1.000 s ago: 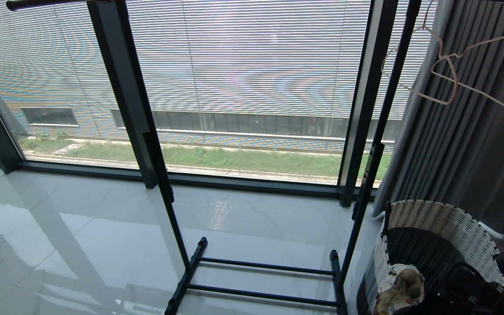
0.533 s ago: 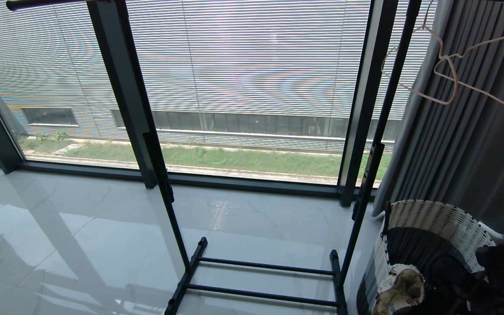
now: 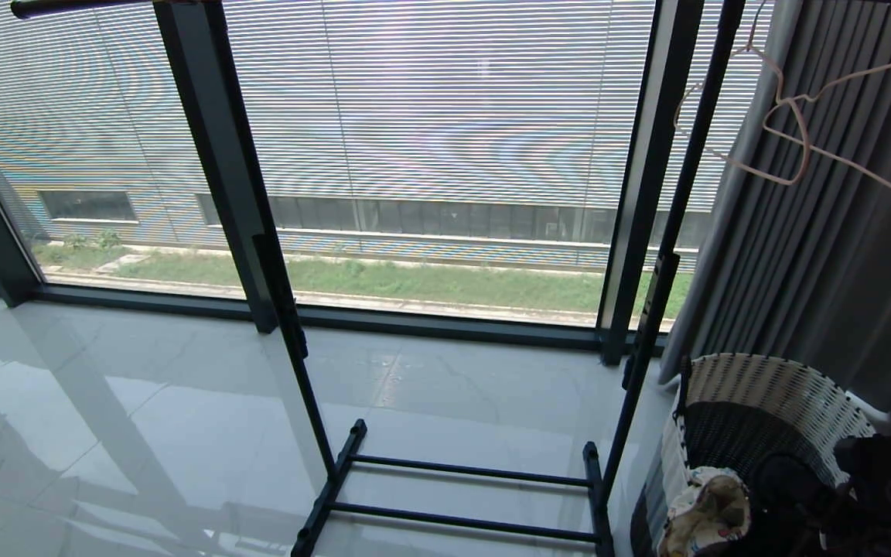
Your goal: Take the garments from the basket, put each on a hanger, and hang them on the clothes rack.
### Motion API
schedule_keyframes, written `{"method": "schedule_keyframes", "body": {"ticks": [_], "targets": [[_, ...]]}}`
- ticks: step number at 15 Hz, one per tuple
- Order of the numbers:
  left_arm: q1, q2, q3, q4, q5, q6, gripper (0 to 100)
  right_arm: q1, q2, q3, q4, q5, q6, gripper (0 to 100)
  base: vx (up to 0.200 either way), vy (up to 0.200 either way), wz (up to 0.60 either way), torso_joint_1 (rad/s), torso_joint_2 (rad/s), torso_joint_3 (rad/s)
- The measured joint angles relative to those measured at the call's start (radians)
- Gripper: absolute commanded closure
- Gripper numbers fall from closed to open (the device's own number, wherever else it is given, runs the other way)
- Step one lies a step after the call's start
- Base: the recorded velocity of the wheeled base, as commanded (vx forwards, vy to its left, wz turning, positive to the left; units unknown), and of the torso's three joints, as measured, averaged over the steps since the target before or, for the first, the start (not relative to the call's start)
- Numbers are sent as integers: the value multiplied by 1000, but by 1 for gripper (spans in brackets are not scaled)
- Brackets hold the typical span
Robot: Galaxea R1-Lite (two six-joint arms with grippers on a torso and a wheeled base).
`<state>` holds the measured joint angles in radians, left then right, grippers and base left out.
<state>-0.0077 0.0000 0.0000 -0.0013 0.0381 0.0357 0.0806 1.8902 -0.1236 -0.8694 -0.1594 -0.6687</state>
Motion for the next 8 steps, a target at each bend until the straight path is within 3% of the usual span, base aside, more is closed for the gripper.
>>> {"method": "schedule_keyframes", "body": {"ticks": [5,8], "targets": [[0,0,0,0,4,-25,0,-3,-123,11,33,4,2,100,0,0,0,0,0,0],[0,0,0,0,2,-7,0,-3,-283,-24,222,5,4,100,0,0,0,0,0,0]]}}
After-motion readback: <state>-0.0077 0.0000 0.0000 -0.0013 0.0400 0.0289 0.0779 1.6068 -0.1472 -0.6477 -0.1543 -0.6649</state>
